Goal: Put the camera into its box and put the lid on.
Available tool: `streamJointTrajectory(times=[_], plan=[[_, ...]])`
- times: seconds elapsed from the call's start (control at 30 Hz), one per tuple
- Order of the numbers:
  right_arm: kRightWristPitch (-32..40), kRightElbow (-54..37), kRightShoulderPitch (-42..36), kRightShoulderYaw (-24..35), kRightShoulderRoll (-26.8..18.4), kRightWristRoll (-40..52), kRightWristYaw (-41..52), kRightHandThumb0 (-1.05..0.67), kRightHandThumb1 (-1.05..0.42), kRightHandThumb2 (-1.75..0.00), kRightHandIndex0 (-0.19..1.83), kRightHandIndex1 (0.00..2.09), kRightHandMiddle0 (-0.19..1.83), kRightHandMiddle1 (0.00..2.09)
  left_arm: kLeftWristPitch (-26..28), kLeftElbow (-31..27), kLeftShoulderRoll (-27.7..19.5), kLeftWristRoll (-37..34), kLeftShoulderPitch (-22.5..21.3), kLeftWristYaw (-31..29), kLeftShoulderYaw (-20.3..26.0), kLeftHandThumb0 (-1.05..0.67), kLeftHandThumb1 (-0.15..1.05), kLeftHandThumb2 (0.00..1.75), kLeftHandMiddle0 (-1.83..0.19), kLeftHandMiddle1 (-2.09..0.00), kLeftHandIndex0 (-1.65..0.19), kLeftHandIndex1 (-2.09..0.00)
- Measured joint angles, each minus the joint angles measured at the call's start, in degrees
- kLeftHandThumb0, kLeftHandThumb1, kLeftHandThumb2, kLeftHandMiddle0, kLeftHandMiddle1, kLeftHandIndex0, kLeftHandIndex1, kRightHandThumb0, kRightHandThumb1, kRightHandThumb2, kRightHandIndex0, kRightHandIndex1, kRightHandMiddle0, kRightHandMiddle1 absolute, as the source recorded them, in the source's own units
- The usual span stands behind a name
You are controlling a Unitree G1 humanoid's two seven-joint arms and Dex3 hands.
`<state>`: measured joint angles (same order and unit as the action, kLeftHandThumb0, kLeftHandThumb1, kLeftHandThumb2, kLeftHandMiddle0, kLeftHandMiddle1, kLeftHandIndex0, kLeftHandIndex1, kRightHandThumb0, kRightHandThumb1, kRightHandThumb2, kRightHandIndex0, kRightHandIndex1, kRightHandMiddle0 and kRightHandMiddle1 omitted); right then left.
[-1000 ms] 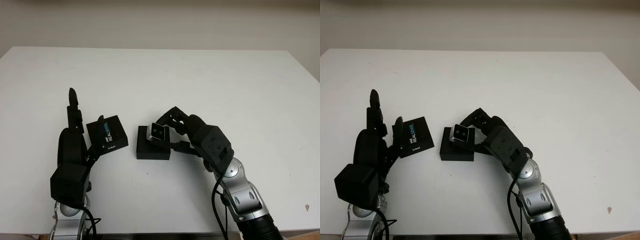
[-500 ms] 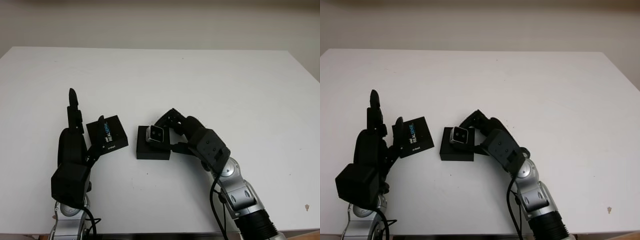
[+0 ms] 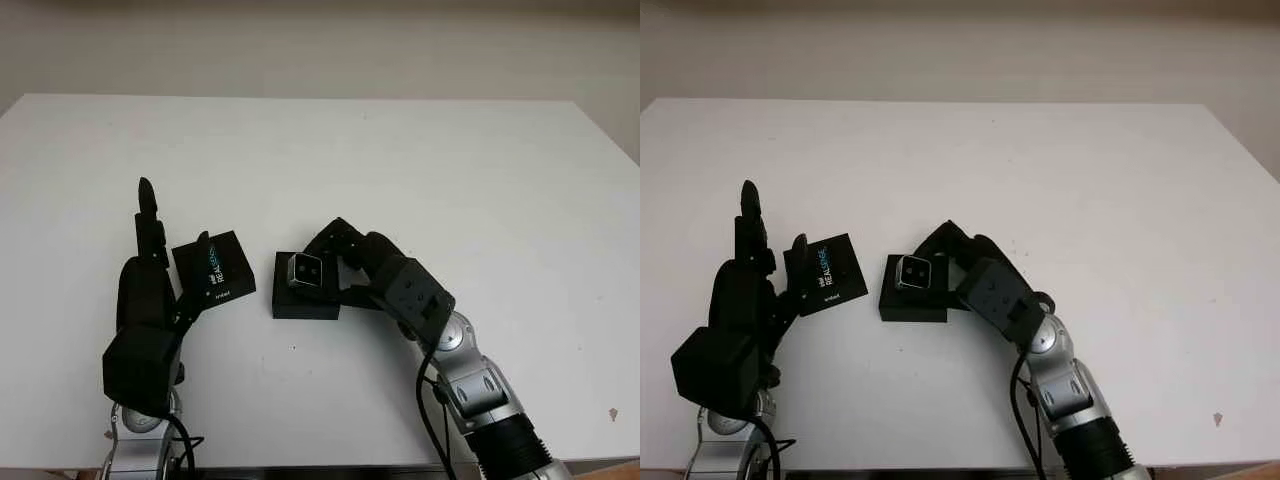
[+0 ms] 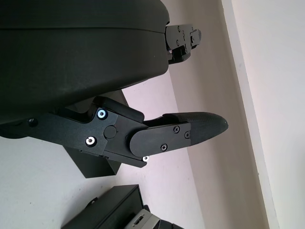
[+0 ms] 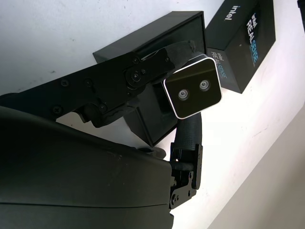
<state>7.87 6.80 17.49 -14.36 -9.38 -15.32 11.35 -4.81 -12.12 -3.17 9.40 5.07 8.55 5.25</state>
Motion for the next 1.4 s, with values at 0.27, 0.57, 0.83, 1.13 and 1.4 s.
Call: streamJointTrajectory(times=[0.27,0.57,0.83,1.13,1.4], plan=[[-0.06,-0.12,0.11,-0.29,-0.47,-1.15,0.31,-0.32,-1.02,-0.05,0.33,0.06,0.19,2.03,0.28,-0.12,0.02,0.24,0.02,0.01,0.00,-0.66,1.05,0.55,0.13,-0.05,0.15,-0.05],[-1.19,-0.13,0.07,-0.29,-1.17,-2.00,0.01,-0.30,-1.02,-0.05,0.34,0.06,0.18,2.01,0.32,-0.61,0.04,0.22,0.32,0.01,0.01,-0.65,1.05,0.54,0.13,-0.05,0.15,-0.05],[-2.13,-0.15,-0.25,-0.27,-1.48,-3.00,-0.76,-0.29,-1.02,-0.06,0.35,0.07,0.20,2.09,0.32,-0.95,0.04,-0.04,0.51,0.00,0.02,-0.66,1.05,0.54,0.13,-0.05,0.15,-0.05],[-1.99,-0.58,-0.27,-0.22,-1.77,-4.03,-0.72,-0.29,-1.02,-0.05,0.37,0.07,0.21,2.09,0.32,-0.95,0.04,0.09,0.51,0.01,0.01,-0.65,1.05,0.54,0.13,-0.06,0.15,-0.05],[-0.81,-1.54,-0.38,-0.21,-2.34,-4.53,-0.36,-0.29,-1.02,-0.06,0.37,0.07,0.25,2.09,0.34,-1.25,0.23,0.35,0.78,0.33,-0.06,-0.65,1.05,0.54,0.14,-0.05,0.16,-0.05]])
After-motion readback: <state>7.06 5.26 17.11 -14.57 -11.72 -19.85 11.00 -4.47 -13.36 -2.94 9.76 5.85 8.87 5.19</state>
